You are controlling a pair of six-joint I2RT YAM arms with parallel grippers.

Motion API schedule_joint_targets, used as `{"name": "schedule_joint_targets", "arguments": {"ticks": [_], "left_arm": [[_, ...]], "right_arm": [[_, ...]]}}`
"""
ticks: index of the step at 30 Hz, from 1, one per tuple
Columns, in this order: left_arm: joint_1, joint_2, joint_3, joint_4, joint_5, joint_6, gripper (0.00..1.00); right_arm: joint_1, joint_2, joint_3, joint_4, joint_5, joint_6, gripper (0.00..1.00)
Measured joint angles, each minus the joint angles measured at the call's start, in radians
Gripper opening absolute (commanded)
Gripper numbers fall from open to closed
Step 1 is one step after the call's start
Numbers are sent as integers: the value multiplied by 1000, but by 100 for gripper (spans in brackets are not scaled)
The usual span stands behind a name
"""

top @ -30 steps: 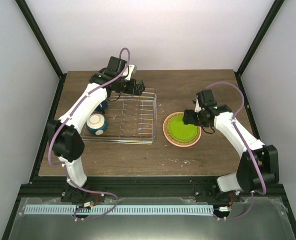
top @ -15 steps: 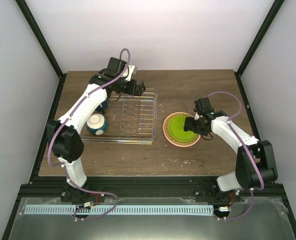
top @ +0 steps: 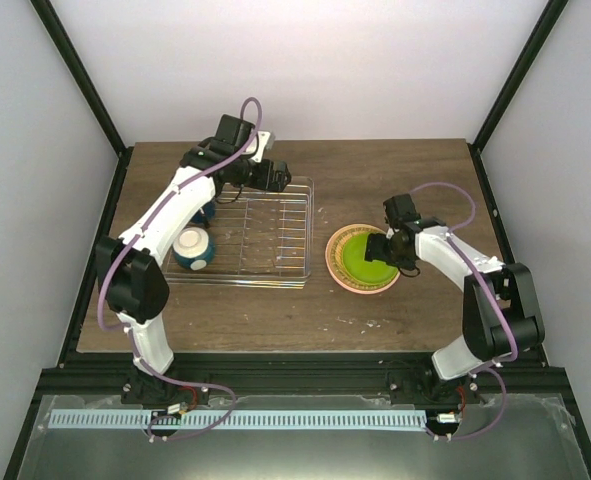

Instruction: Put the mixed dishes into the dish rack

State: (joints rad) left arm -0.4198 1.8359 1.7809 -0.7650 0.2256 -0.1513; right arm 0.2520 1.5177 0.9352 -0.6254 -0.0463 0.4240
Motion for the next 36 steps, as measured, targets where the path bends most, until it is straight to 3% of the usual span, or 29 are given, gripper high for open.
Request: {"name": "schedule_joint_targets", "arguments": {"ticks": [10,18,25,30,33,36], "left_arm": [[0,20,17,-8,0,0,100],[0,26,17,-15,-1,0,100],[0,26,17,-16,-8,0,100],[0,26,17,-23,-19,3,100],[0,26,17,-23,-23,5,100],[0,26,17,-23,-24,7,100]], "right_arm": [[0,-24,26,-52,45,-4,83],[-6,-25,17,-61,78,-5,71],[-10,-24,-65,10,82,-10,70],[-14,-25,-72,42,88,-18,50],[-15,-25,-74,53,89,-22,48],[-15,-25,-74,59,84,-23,38]]}}
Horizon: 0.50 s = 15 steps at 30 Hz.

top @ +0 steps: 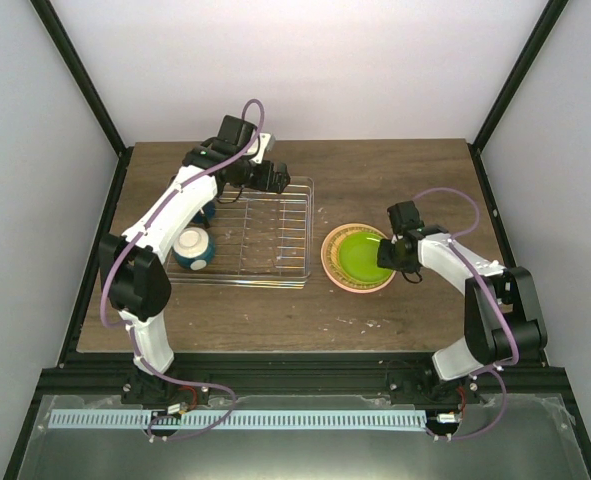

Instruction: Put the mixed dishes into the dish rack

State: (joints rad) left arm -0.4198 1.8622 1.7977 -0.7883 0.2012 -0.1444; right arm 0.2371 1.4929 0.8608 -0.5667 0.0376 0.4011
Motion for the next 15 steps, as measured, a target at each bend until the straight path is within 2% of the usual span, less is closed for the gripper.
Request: {"name": "schedule_joint_targets", "arguments": {"ticks": [13,15], "left_arm": [[0,0,0,0,-10,4,100],[0,0,0,0,-13,4,100]], "right_arm": [[0,2,11,7,-16,-24,3],[0,2,16,5,-20,-23,1]]}}
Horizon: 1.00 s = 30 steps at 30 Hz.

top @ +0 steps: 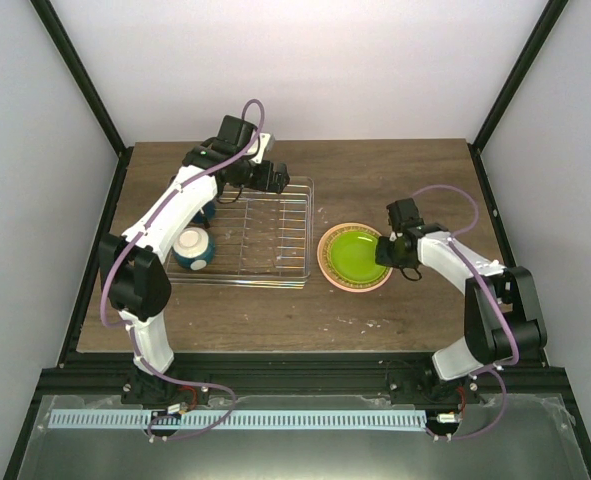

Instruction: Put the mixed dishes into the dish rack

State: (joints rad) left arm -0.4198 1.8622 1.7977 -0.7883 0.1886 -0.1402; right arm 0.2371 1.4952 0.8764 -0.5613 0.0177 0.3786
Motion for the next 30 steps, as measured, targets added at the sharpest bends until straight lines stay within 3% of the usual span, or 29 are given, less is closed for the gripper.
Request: {"name": "schedule_joint_targets", "arguments": {"ticks": [10,12,15,17,30], "left_arm": [[0,0,0,0,-3,4,100],[0,0,0,0,-4,4,100],[0,0,0,0,-5,5,100],[0,0,0,0,-8,6,100],[0,25,2,-11,-26,11,100]], "right_arm": [[0,4,59,-22,-11,-8,1],[0,10,65,-18,-18,-10,9],[0,35,66,-19,-26,-18,32],[0,49,66,-20,-32,-16,41],[0,54,66,-10,-64,-30,41]]}}
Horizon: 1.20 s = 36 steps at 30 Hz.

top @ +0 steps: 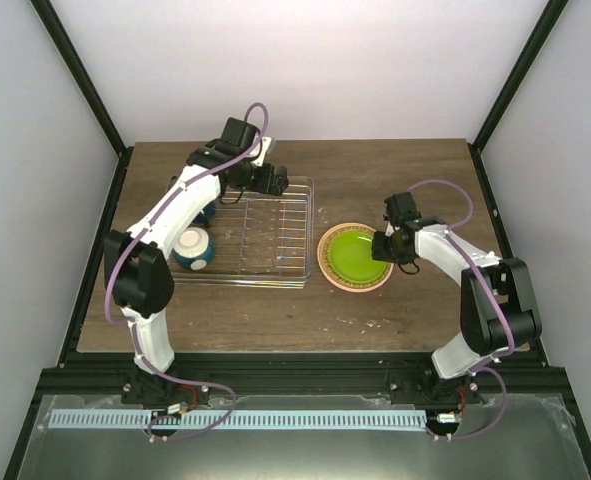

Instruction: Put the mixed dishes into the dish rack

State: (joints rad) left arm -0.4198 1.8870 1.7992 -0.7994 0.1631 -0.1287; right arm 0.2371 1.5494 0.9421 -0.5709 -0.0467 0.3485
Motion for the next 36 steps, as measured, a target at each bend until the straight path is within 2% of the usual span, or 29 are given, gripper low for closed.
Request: {"name": "schedule_joint_targets", "arguments": {"ticks": [13,17,29,36], "left_arm": [[0,9,2,-9,-2,2,100],[0,9,4,-11,-2,3,100],[0,10,7,-11,0,2,100],[0,10,7,-11,0,2,100]], "right_arm": [[0,28,-18,60,-36,0,40],[0,28,-45,124,-59,0,37],[-5,18,-184,408,-203,24,37],[-5,14,-201,443,-225,35,38]]}}
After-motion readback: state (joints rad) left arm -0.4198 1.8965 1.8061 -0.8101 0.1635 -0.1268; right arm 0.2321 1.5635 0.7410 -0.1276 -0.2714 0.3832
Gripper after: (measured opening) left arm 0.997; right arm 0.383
